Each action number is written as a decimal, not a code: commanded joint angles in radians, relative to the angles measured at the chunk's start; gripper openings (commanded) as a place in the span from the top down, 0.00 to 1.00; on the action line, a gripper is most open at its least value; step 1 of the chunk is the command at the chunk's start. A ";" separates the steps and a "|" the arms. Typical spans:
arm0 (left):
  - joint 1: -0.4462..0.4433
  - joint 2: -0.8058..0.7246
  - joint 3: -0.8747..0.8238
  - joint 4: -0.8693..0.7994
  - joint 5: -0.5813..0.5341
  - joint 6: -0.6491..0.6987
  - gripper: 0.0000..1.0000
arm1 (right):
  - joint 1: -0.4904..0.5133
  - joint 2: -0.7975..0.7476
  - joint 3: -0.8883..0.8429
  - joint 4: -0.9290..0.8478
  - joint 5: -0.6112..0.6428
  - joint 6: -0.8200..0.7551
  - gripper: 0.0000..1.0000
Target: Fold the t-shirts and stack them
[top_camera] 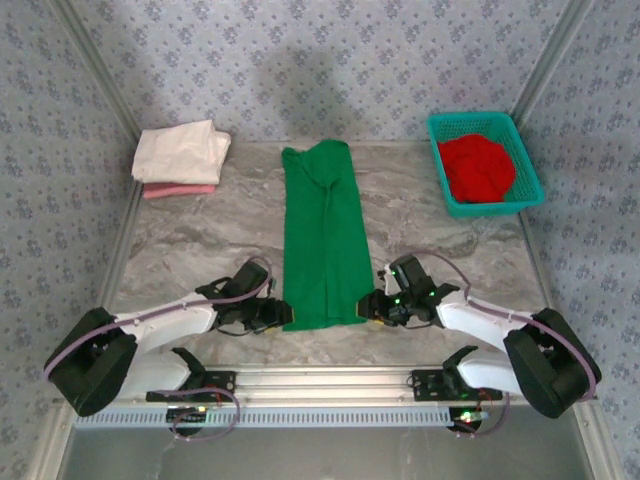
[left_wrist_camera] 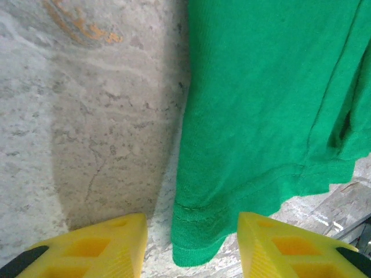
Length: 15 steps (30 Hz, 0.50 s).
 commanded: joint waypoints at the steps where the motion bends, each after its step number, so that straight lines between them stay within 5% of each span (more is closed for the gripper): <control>1: -0.013 0.037 0.004 0.073 -0.008 0.002 0.57 | 0.009 -0.013 0.017 -0.003 -0.003 0.020 0.59; 15: -0.114 0.143 0.167 -0.004 -0.026 0.049 0.62 | 0.019 -0.029 0.020 -0.016 0.031 0.018 0.59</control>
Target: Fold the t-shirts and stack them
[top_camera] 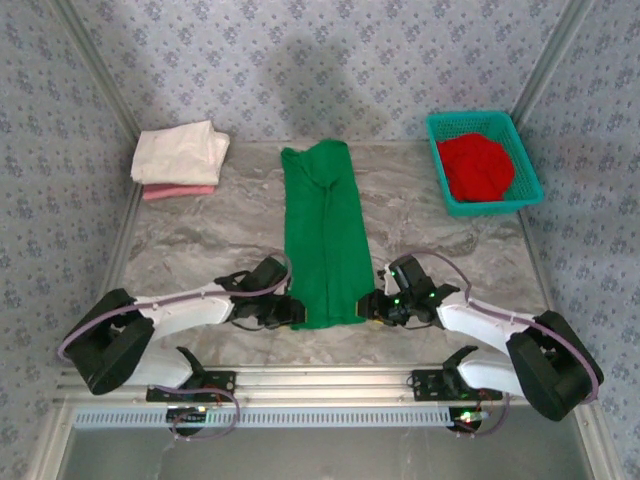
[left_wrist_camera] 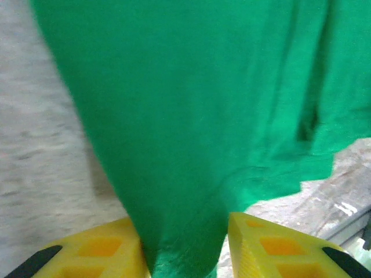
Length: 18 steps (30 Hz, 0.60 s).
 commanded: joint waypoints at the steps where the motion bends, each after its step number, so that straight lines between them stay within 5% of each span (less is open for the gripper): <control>1: -0.018 0.011 0.035 -0.006 -0.008 0.019 0.63 | 0.006 -0.014 0.020 -0.016 0.012 0.002 0.59; 11: -0.019 0.034 0.008 -0.011 -0.052 0.004 0.66 | 0.004 -0.020 0.013 -0.015 0.028 0.000 0.53; 18: -0.002 0.017 0.001 -0.026 -0.097 0.015 0.78 | 0.000 0.018 0.032 -0.013 0.032 -0.014 0.56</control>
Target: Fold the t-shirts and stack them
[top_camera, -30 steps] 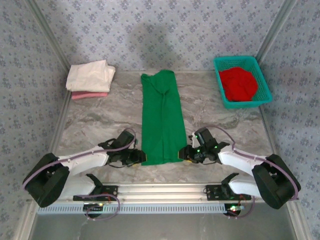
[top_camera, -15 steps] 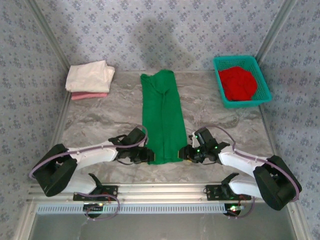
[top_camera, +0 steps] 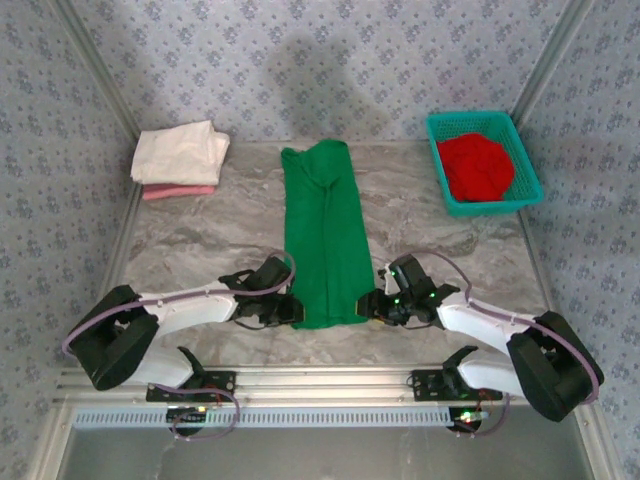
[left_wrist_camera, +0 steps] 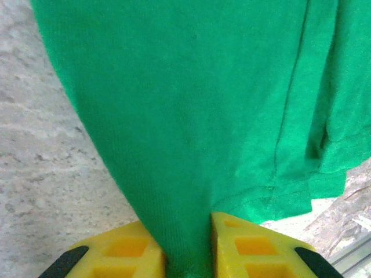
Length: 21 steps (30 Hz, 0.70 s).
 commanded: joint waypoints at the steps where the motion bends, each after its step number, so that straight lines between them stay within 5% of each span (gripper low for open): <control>1: 0.012 -0.013 -0.014 -0.025 -0.037 0.012 0.79 | 0.001 0.022 0.035 -0.017 0.015 -0.014 0.57; 8: 0.050 -0.053 -0.043 -0.049 -0.060 0.017 0.88 | -0.008 0.017 0.052 -0.076 0.061 -0.008 0.48; 12: 0.067 -0.075 -0.073 -0.030 -0.069 0.010 0.94 | -0.012 0.036 0.060 -0.064 0.058 -0.007 0.72; 21: 0.072 -0.094 -0.052 -0.035 -0.069 0.027 1.00 | 0.097 0.103 0.149 -0.030 0.023 0.002 1.00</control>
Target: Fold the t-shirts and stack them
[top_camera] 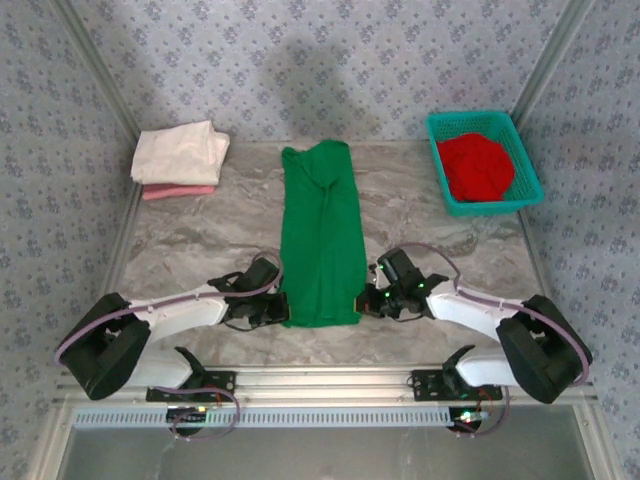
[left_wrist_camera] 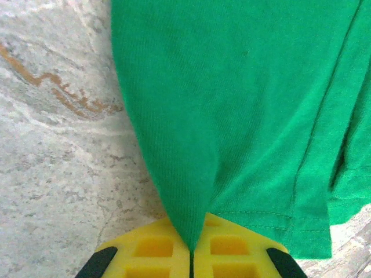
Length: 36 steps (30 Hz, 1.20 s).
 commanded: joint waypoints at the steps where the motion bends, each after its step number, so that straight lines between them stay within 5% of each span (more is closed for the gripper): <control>1: 0.007 -0.049 0.011 -0.031 -0.029 0.020 1.00 | 0.047 -0.001 0.033 -0.002 -0.011 0.007 1.00; 8: -0.056 -0.215 -0.079 -0.203 -0.093 -0.009 1.00 | 0.166 -0.148 -0.130 -0.014 0.071 0.092 1.00; 15: -0.177 -0.337 -0.022 -0.376 -0.175 -0.073 1.00 | 0.305 -0.355 -0.069 -0.172 0.230 0.110 1.00; 21: -0.106 -0.250 0.195 -0.381 -0.185 0.066 1.00 | 0.231 -0.277 0.094 -0.243 0.241 0.034 1.00; 36: 0.208 0.230 0.710 -0.356 -0.088 0.385 1.00 | -0.168 0.020 0.359 -0.163 0.145 -0.103 1.00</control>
